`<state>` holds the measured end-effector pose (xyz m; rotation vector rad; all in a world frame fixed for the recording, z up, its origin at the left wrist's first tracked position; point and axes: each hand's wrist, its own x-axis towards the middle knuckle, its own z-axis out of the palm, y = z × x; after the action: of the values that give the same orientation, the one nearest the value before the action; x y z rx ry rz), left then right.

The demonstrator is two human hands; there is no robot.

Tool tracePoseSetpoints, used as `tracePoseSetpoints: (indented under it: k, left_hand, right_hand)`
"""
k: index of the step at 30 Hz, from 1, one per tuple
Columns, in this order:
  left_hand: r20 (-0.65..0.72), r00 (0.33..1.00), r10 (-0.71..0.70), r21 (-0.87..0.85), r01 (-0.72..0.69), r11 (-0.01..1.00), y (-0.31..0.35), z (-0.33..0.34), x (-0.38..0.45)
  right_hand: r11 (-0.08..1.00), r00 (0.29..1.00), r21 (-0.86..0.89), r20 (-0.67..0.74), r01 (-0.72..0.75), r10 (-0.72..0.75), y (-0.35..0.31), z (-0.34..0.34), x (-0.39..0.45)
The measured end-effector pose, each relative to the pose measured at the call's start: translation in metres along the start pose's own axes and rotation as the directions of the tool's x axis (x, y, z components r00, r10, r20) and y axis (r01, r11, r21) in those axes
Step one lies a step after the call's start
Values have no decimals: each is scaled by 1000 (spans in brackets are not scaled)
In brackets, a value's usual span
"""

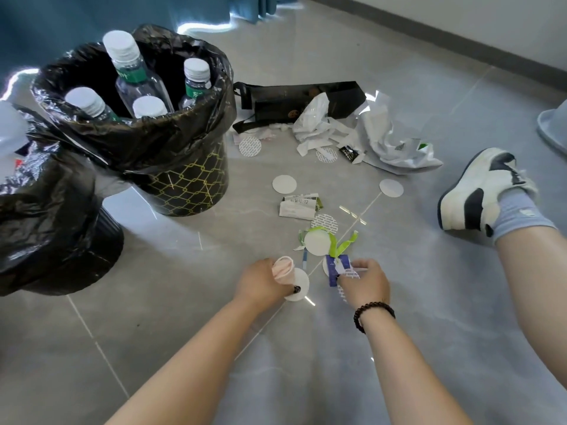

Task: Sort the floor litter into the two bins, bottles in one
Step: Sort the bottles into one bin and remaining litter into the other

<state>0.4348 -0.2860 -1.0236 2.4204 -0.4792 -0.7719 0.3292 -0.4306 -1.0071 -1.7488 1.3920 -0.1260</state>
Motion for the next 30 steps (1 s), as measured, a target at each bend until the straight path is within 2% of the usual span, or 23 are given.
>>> tracePoseSetpoints:
  k: [3, 7, 11, 15, 18, 21, 24, 26, 30]
  left_hand:
    - [95, 995, 18, -131, -6, 991, 2, -4, -9]
    - [187, 980, 76, -125, -53, 991, 13, -30, -21]
    - [180, 977, 115, -80, -102, 992, 28, -74, -32]
    - [134, 981, 140, -1, -142, 990, 38, -115, -49]
    - [76, 993, 95, -140, -83, 987, 37, -129, -63]
    - [66, 997, 46, -300, -24, 954, 35, -121, -75]
    - [118, 991, 66, -266, -32, 963, 36, -108, -88]
    - [160, 983, 86, -217, -50, 975, 36, -108, -101]
    - [171, 983, 64, -241, -21, 970, 23, -127, -123]
  right_hand:
    - [993, 1000, -111, 18, -24, 26, -5, 6, 3]
    - [986, 999, -166, 27, -29, 34, -3, 11, 3]
    - [978, 998, -207, 59, -1, 13, -3, 9, 10]
    - [957, 991, -259, 63, 130, -117, -2, 7, 16]
    - [959, 962, -164, 184, 231, -200, 3, 7, 6]
    - [980, 963, -22, 190, 197, -190, 13, -3, -12]
    - [991, 981, 87, 156, 105, -118, 24, -12, -27]
    - [992, 983, 92, 151, 88, -101, 22, -15, -39]
    - [968, 935, 75, 251, 241, -252, -4, -14, -72]
